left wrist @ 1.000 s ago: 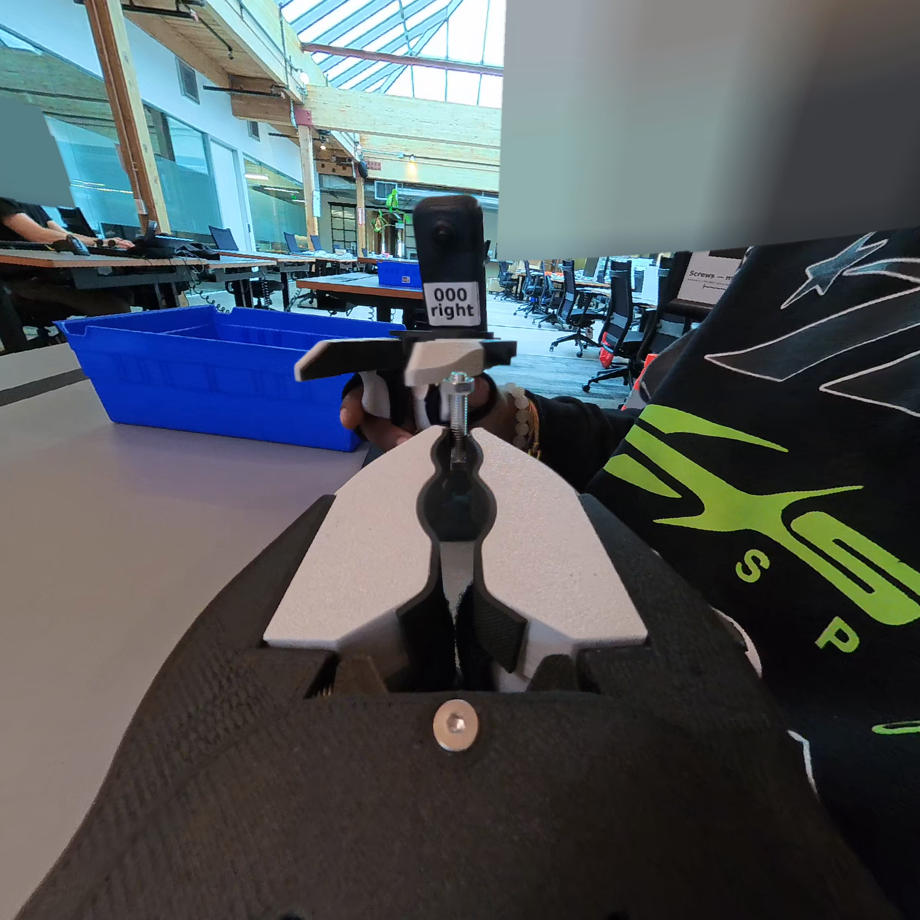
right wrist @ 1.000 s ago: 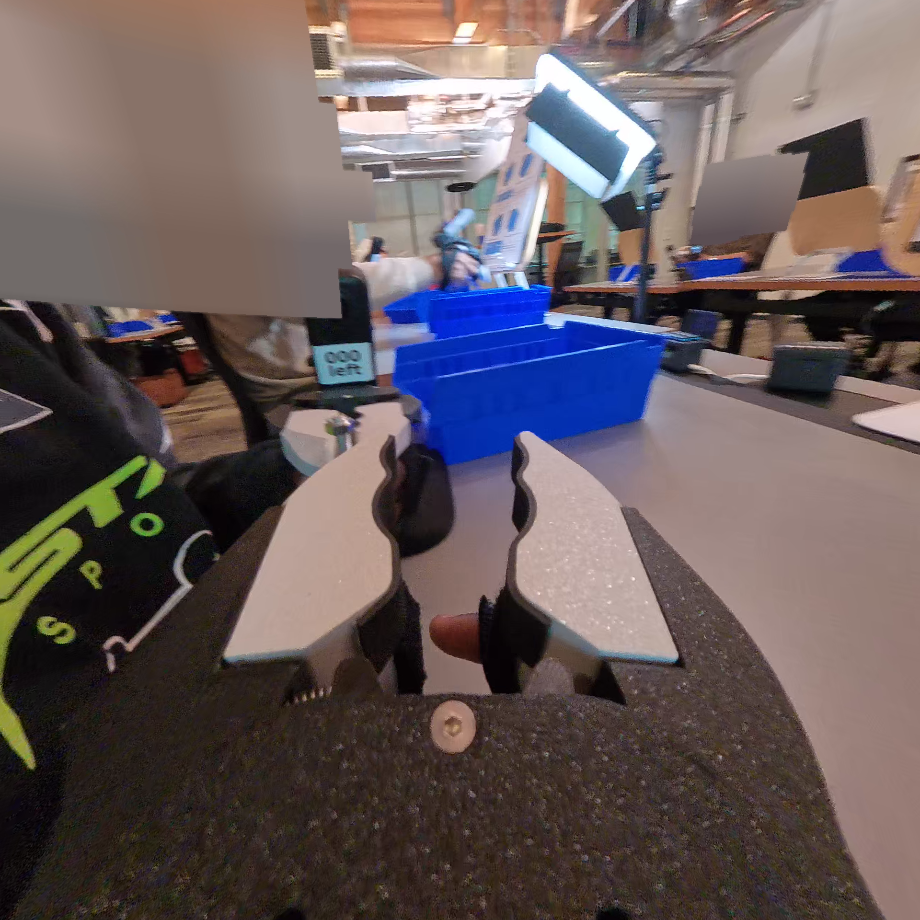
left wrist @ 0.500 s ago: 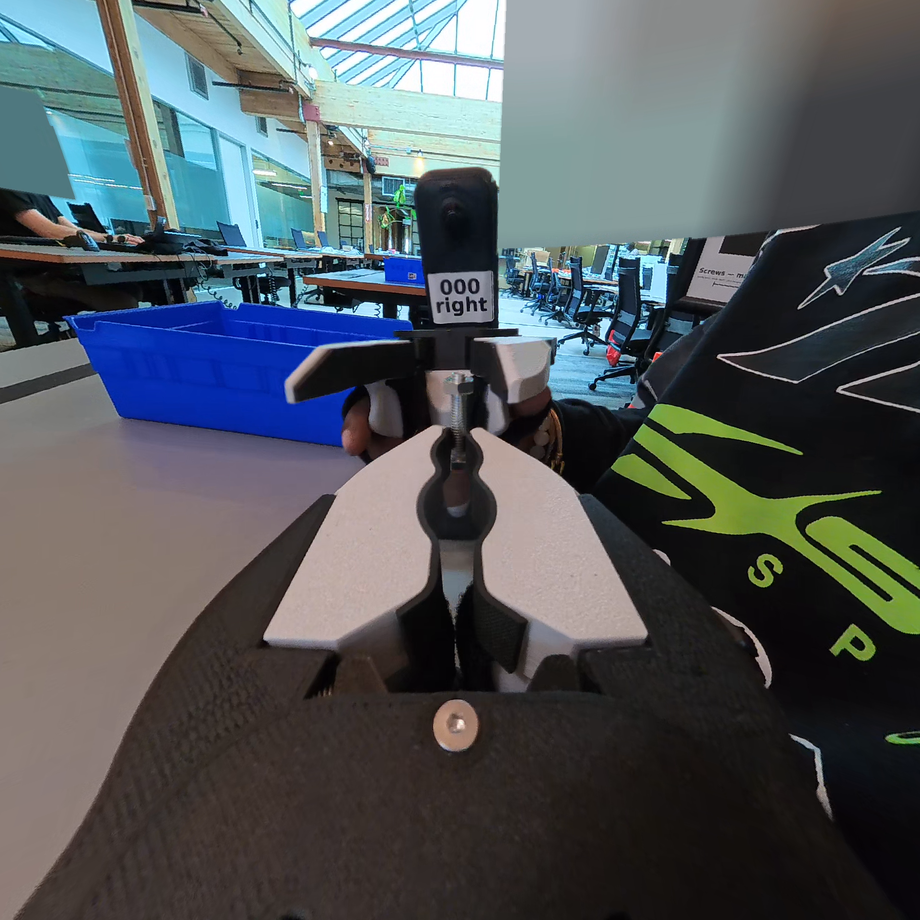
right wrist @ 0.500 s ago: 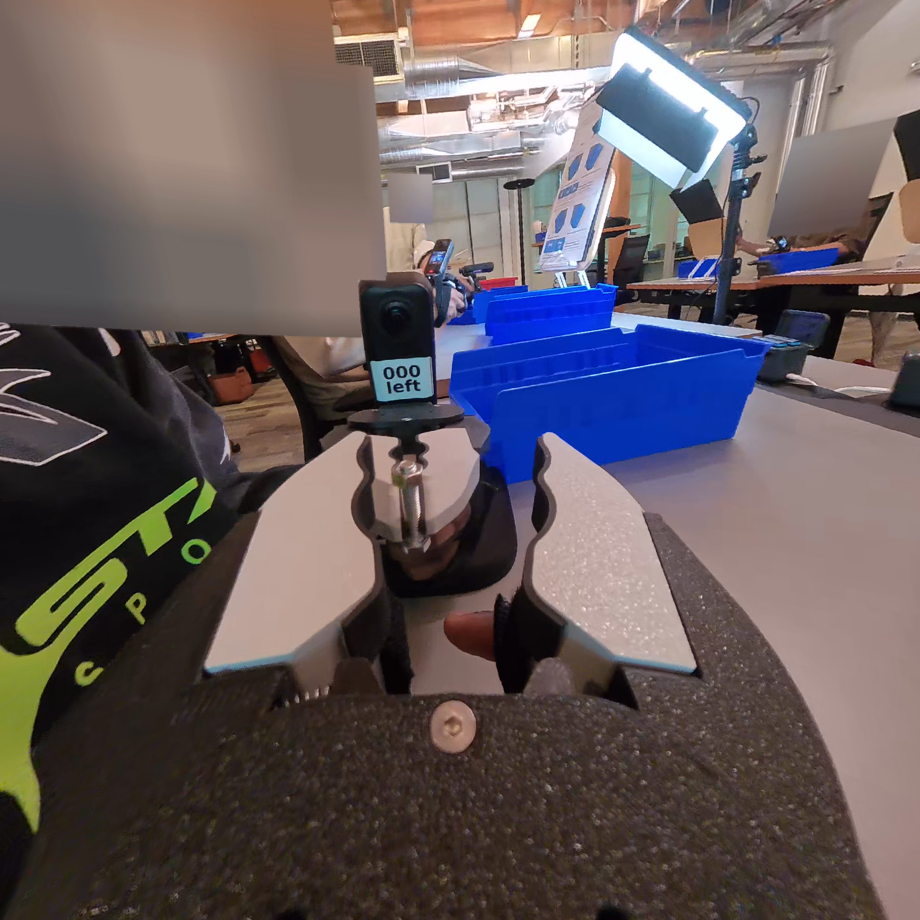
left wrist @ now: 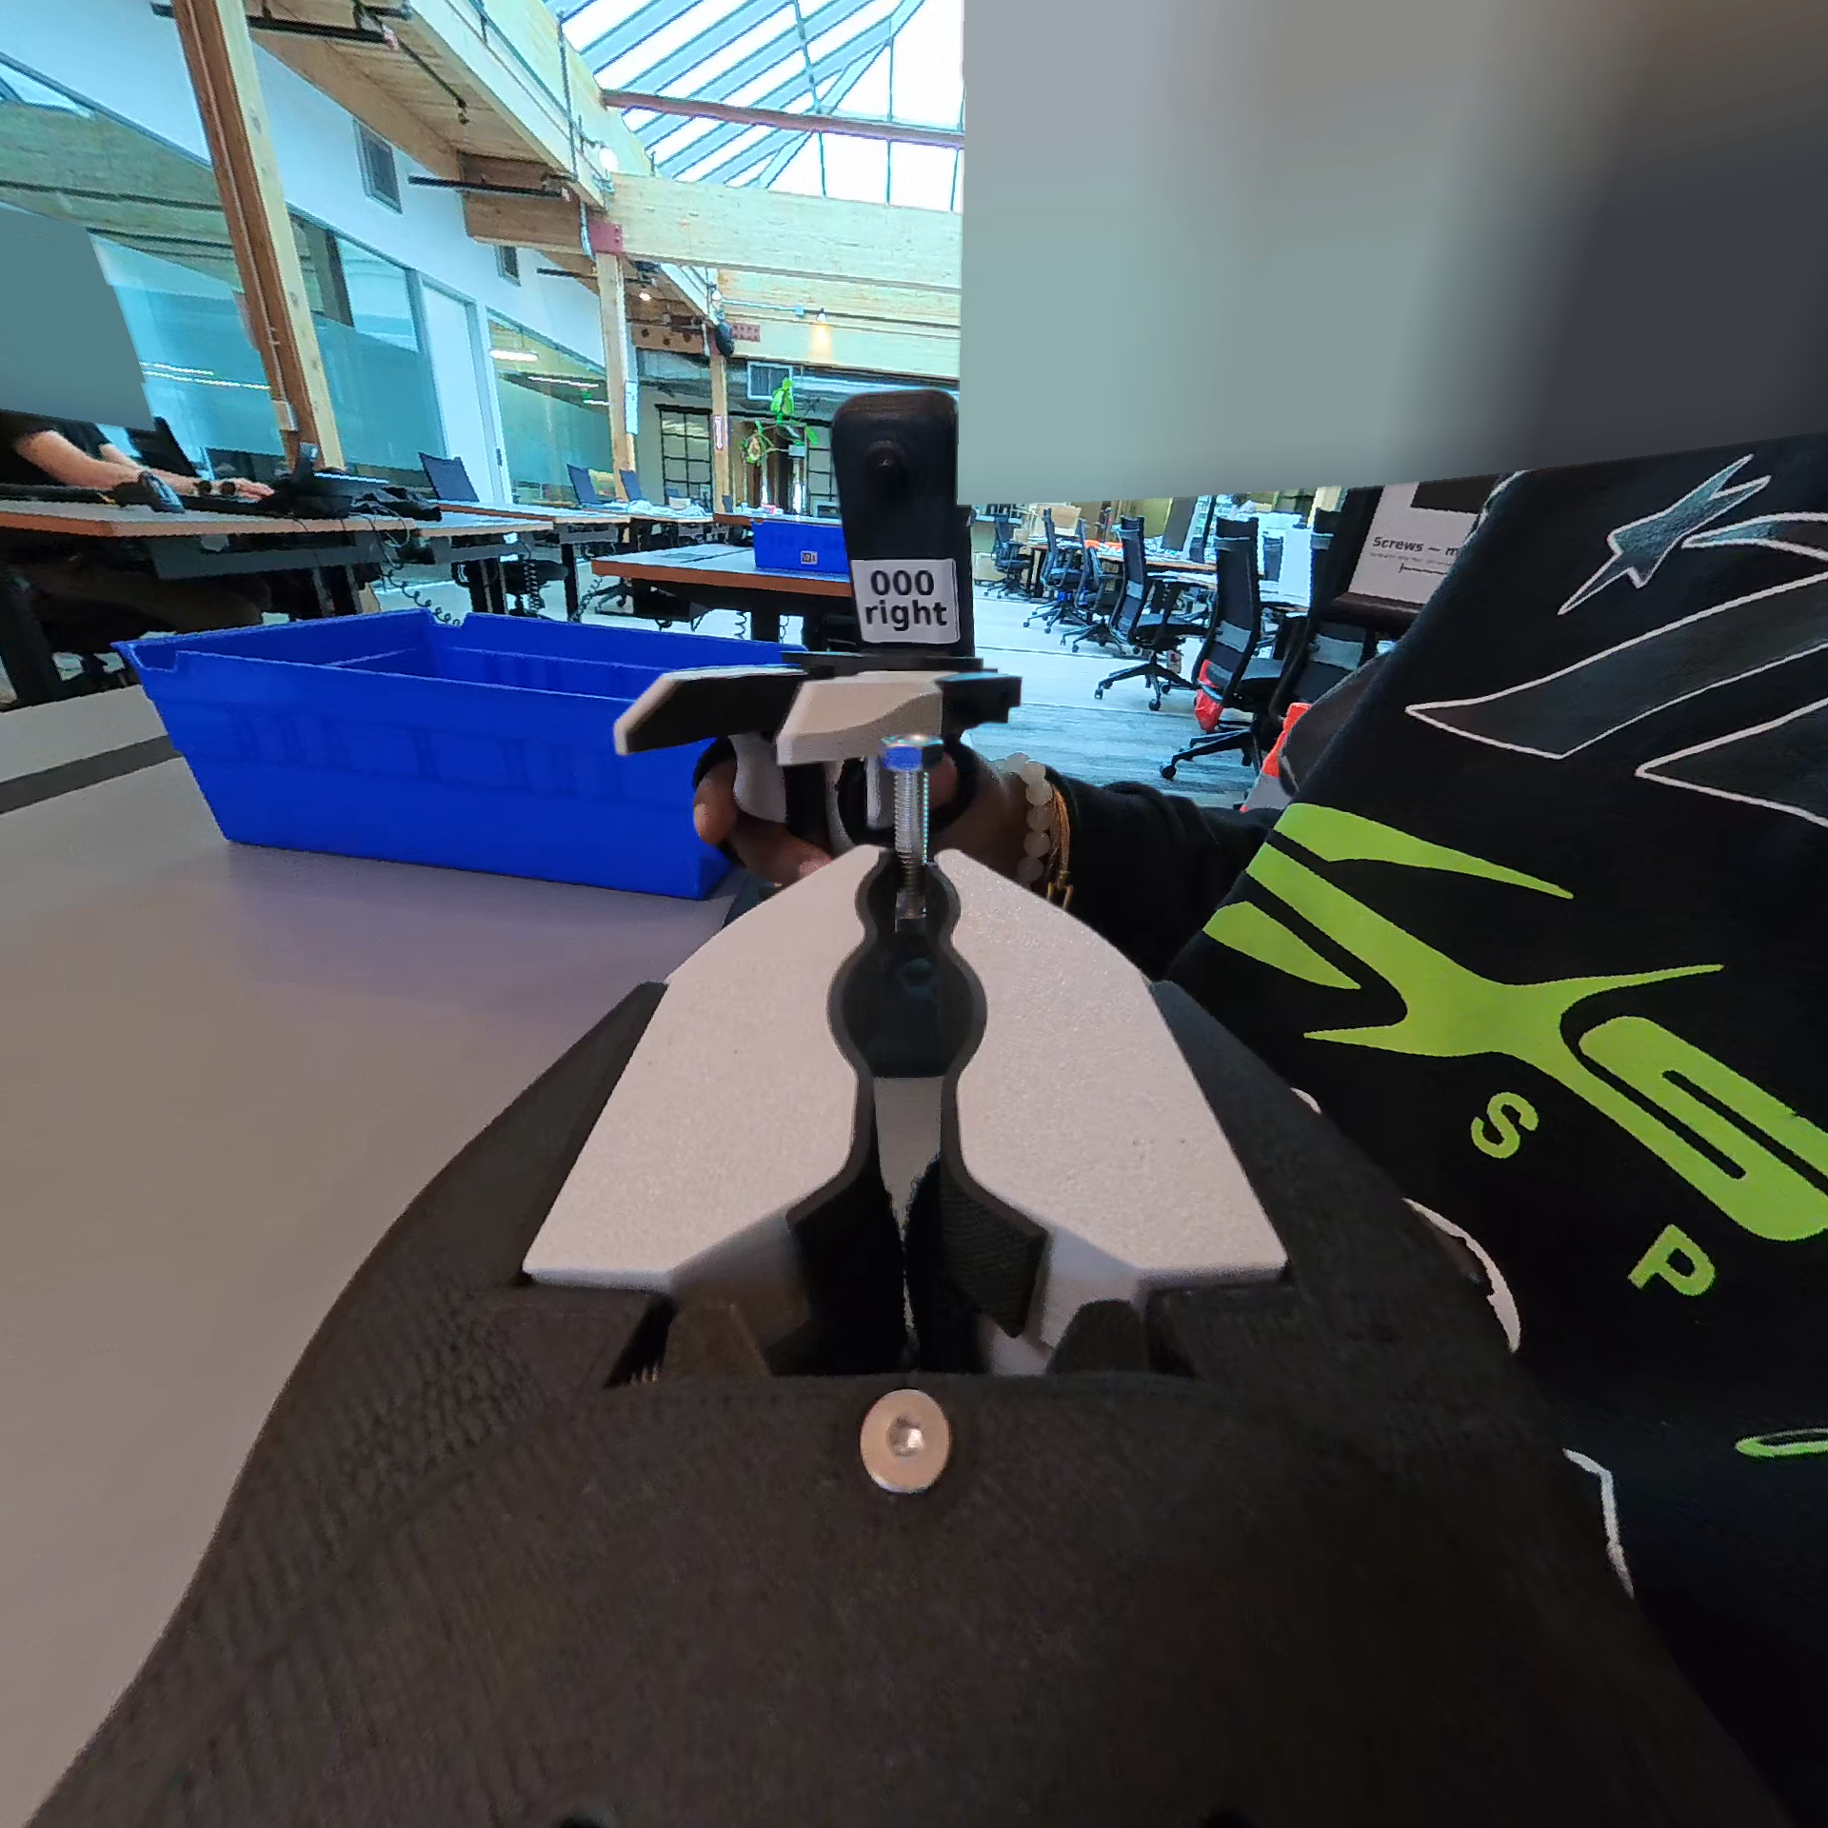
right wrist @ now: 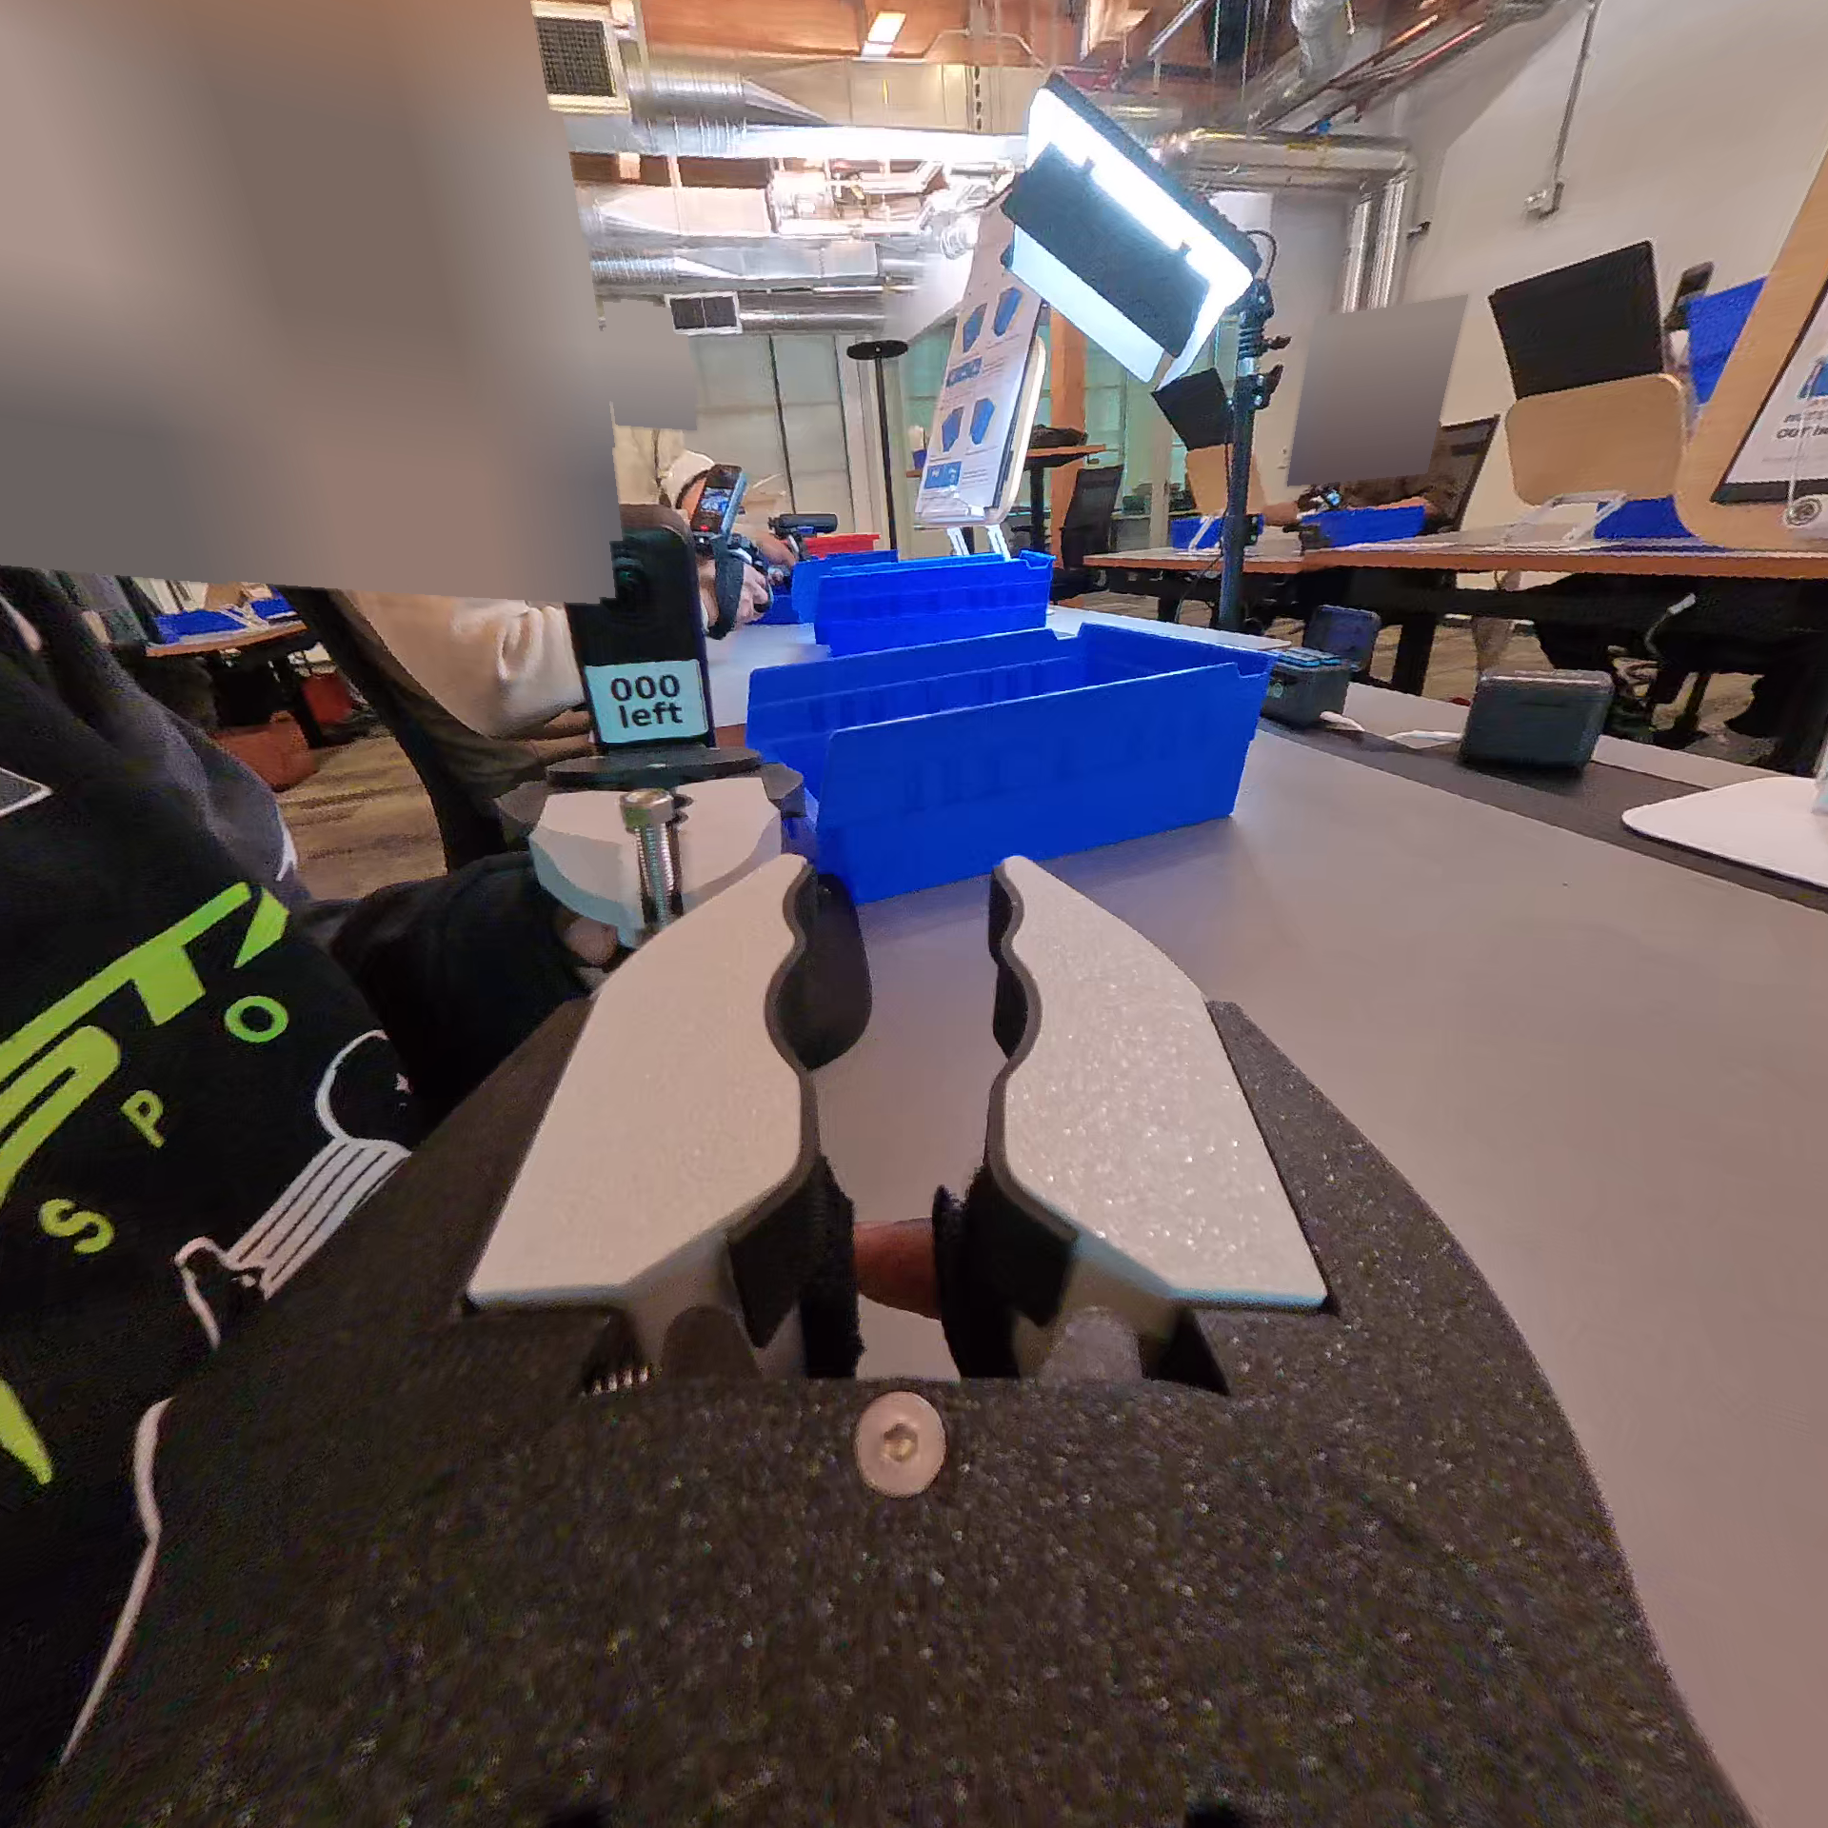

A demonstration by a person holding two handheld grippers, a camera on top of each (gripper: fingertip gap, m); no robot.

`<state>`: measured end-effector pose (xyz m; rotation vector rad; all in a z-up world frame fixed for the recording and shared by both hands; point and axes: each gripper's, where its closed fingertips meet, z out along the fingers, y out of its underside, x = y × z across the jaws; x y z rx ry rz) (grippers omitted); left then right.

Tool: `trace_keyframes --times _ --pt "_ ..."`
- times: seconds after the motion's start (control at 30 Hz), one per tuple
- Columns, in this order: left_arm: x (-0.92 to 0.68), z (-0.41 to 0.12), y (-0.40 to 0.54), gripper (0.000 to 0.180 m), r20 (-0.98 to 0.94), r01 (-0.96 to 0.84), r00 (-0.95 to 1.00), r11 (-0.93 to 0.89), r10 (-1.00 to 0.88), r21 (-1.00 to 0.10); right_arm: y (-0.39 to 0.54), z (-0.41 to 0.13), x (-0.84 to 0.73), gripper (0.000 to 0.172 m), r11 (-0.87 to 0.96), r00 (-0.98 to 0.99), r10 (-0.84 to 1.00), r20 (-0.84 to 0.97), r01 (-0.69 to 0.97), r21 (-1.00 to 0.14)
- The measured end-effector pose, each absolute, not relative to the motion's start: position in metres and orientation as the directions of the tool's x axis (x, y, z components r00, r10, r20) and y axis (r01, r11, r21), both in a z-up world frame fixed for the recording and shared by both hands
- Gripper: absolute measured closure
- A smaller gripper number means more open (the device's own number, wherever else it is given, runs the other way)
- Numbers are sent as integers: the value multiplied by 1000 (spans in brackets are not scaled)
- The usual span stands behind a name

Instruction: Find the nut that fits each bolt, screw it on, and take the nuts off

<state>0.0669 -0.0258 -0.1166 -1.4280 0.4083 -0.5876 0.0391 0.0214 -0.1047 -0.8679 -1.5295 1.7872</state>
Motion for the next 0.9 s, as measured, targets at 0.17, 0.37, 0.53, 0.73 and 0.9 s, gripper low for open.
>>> trace_keyframes --times 0.17,0.37,0.53,0.73,0.9 --pt "66 -117 -25 176 86 136 797 40 -598 -990 5 -96 47 127 -170 -668 739 -92 -53 -984" --pt "66 -117 -25 176 86 135 799 38 -595 -990 -27 -89 36 115 -182 -720 688 -98 -40 -982" --pt "66 -117 -25 176 82 132 800 41 -594 -990 -36 -93 25 113 -148 -713 695 -90 -20 -989" --pt "66 -117 -25 175 83 132 799 39 -596 -991 -28 -95 27 111 -140 -696 713 -84 -24 -990" --pt "67 -116 -26 176 85 140 793 44 -603 -989 -2 -97 36 117 -123 -654 754 -65 -42 -992"
